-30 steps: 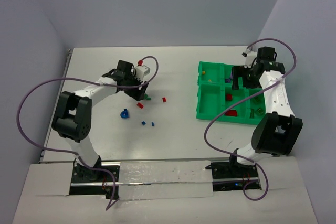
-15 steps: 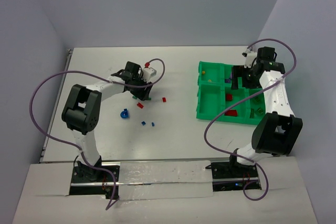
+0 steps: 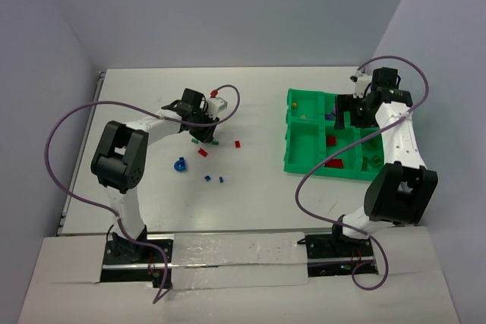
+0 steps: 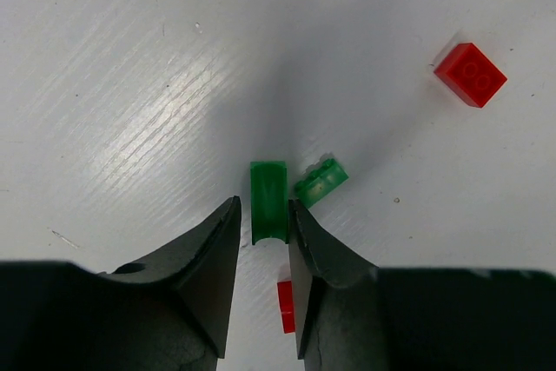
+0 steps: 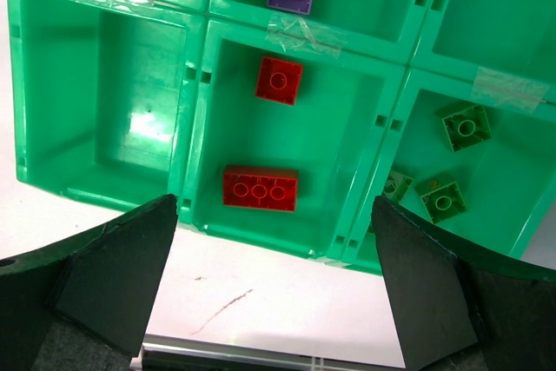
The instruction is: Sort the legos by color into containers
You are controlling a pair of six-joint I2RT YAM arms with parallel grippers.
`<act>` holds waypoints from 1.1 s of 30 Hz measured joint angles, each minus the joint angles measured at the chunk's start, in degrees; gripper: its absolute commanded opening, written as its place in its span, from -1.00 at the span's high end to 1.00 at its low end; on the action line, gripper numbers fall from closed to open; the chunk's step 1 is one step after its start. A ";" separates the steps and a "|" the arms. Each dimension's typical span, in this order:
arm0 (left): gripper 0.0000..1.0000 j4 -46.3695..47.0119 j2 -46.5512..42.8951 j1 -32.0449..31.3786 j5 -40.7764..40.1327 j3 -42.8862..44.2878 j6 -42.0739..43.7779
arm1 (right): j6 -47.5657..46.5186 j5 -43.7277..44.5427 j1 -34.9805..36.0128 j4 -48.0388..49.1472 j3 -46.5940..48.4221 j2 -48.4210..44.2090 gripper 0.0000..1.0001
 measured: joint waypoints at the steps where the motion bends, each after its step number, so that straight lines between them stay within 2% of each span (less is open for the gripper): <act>1: 0.30 0.00 0.00 0.00 -0.02 0.00 0.14 | 0.02 -0.07 0.06 -0.08 0.09 0.02 -1.00; 10: 0.56 -0.09 0.00 0.00 -0.02 0.08 0.91 | 1.75 -5.31 1.42 -0.56 1.91 0.06 -1.00; 17: 0.60 -1.38 -2.08 0.00 1.85 0.07 1.53 | 7.52 -20.63 3.46 1.38 0.28 0.03 -1.00; 24: 0.75 -1.36 -17.42 -1.03 8.03 -2.50 1.95 | 16.43 -39.96 6.02 6.90 -8.21 0.78 -1.00; 29: 0.79 -1.54 -27.45 -5.51 10.94 -2.80 3.07 | 19.83 -51.18 9.50 9.57 -7.21 4.62 -0.97; 33: 0.81 -2.25 -30.41 -8.01 12.74 -2.80 3.18 | 19.89 -56.37 15.60 9.68 -4.00 9.80 -0.93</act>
